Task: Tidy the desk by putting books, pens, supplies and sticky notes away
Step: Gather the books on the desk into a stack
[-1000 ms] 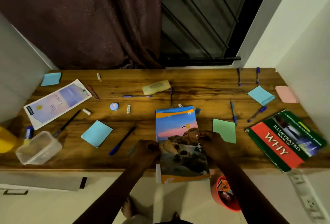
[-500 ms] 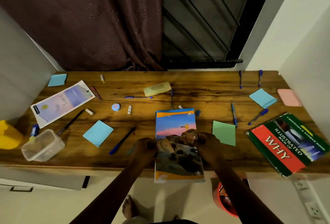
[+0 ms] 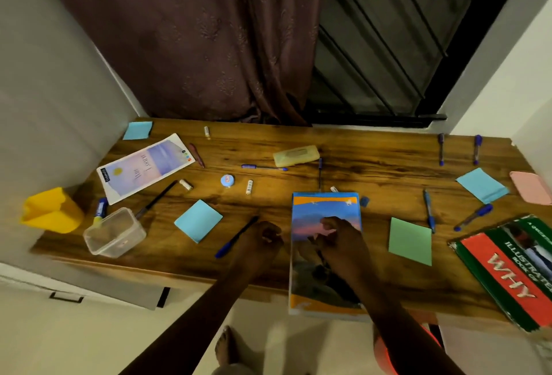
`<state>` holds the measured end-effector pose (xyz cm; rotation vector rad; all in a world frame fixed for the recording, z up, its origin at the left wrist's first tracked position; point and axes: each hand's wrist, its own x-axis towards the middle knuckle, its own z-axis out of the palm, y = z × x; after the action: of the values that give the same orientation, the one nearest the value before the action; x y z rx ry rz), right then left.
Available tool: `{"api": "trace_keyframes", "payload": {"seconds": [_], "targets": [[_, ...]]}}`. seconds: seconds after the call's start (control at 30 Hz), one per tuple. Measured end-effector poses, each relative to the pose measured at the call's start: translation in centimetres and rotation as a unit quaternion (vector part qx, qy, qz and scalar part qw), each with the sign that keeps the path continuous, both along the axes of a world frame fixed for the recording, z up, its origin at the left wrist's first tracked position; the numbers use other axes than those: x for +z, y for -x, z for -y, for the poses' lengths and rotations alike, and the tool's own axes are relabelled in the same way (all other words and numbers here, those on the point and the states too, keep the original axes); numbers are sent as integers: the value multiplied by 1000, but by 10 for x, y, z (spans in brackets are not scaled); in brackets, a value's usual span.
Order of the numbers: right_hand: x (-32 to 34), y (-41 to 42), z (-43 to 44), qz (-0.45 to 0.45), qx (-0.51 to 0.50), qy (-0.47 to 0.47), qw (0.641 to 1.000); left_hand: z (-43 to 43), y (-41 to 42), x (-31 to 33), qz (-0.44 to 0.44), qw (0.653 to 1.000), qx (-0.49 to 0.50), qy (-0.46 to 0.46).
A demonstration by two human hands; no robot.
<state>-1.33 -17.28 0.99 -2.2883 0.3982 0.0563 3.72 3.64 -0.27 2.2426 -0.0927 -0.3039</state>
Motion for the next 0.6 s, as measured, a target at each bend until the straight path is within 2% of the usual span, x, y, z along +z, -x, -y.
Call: {"api": "trace_keyframes", "payload": {"seconds": [0.17,0.3,0.5,0.6], "targets": [[11,-39,-61,8,82,-61,995,-52,-30,19,32,998,54,7],[22,-73,-113,21,98,-81,992,-108,-58,27,44,988,130,70],[29,-134,-197,13,112,-112,987,-205,-117,46,40,988,111,104],[28,-169,-238,-5,117,-110,987,-256,-150,47,34,989,132,53]]}}
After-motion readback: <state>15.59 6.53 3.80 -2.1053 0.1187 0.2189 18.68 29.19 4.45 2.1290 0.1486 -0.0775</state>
